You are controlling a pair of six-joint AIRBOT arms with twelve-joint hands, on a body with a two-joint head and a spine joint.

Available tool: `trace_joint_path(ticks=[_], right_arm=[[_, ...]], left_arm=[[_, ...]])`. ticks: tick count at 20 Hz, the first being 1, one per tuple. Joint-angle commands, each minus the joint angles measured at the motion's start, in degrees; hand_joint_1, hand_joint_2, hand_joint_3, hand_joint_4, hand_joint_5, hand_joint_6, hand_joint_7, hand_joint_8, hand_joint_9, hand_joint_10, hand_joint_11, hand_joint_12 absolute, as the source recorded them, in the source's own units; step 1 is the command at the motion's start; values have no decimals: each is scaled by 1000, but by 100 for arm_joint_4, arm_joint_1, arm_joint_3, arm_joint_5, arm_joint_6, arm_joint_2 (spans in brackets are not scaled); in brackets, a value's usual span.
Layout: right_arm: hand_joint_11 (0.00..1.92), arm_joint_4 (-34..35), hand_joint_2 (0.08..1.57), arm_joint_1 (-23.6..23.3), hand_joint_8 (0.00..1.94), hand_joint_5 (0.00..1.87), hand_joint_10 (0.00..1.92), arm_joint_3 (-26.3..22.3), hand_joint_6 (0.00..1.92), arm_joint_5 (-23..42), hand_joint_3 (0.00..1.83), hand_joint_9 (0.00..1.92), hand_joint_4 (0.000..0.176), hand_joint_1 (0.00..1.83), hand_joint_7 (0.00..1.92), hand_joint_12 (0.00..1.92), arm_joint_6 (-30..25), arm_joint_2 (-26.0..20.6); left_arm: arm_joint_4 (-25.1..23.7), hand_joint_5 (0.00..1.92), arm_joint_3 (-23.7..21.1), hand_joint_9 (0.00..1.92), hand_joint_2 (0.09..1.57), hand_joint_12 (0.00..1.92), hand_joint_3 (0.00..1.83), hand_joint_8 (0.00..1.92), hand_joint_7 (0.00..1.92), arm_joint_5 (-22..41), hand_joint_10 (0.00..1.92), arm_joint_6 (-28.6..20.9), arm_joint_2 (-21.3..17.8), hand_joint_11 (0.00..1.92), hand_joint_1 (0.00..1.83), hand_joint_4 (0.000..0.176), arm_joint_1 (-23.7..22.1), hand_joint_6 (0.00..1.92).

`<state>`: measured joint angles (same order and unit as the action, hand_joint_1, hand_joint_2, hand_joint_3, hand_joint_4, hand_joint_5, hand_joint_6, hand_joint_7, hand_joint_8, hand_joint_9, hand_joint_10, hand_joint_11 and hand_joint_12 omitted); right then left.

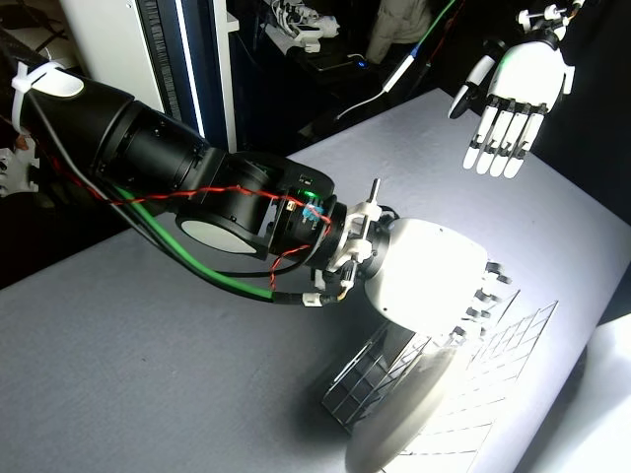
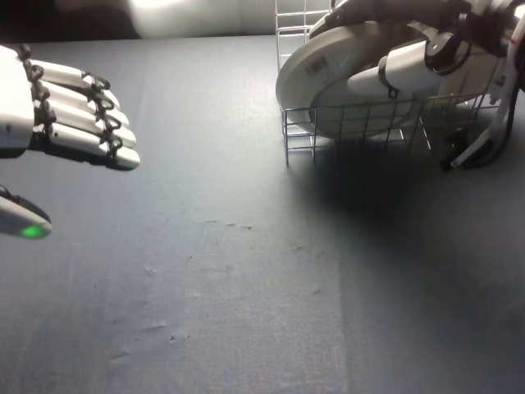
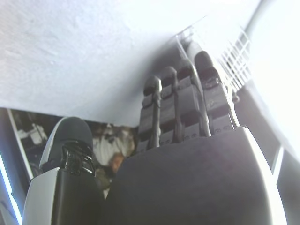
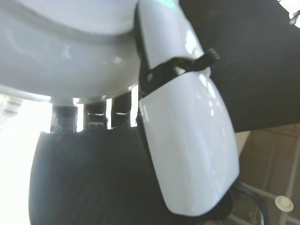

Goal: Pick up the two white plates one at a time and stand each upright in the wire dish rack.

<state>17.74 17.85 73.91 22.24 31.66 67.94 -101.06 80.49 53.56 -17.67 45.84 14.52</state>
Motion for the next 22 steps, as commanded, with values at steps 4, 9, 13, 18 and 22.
trace_joint_path(ticks=[4, 9, 13, 18, 22], right_arm=[[522, -112, 1032, -232, 6, 835, 121, -116, 16, 755, 0, 858, 0, 1312, 869, 1151, -50, -76], [530, -426, 1019, -454, 6, 838, 84, -214, 7, 843, 0, 876, 0, 1266, 887, 1117, -51, -107], [541, -1377, 1019, -510, 7, 848, 78, -330, 9, 1254, 0, 893, 0, 1277, 897, 1128, -51, -225], [553, -3148, 1008, -371, 9, 850, 74, -504, 8, 2052, 0, 899, 0, 1254, 904, 1132, -40, -363], [511, -4655, 1041, -296, 0, 820, 54, -710, 0, 2439, 5, 880, 0, 1228, 880, 1144, 29, -585]], left_arm=[[427, 210, -46, 198, 1299, 507, 1, 3, 219, 153, 3, 3, -37, 0, 85, 0, -7, 3], [432, 220, -100, 207, 1293, 554, 0, 1, 224, 328, 2, 4, -44, 0, 103, 0, 23, 2], [728, 243, -190, 226, 1294, 573, 2, 7, 244, 587, 7, 241, -63, 0, 87, 0, 289, 6], [789, 213, -300, 210, 1299, 534, 3, 3, 226, 670, 4, 381, -118, 0, 80, 0, 421, 2], [804, 251, -361, 243, 1291, 621, 1, 8, 256, 667, 5, 446, -184, 0, 120, 0, 461, 6]])
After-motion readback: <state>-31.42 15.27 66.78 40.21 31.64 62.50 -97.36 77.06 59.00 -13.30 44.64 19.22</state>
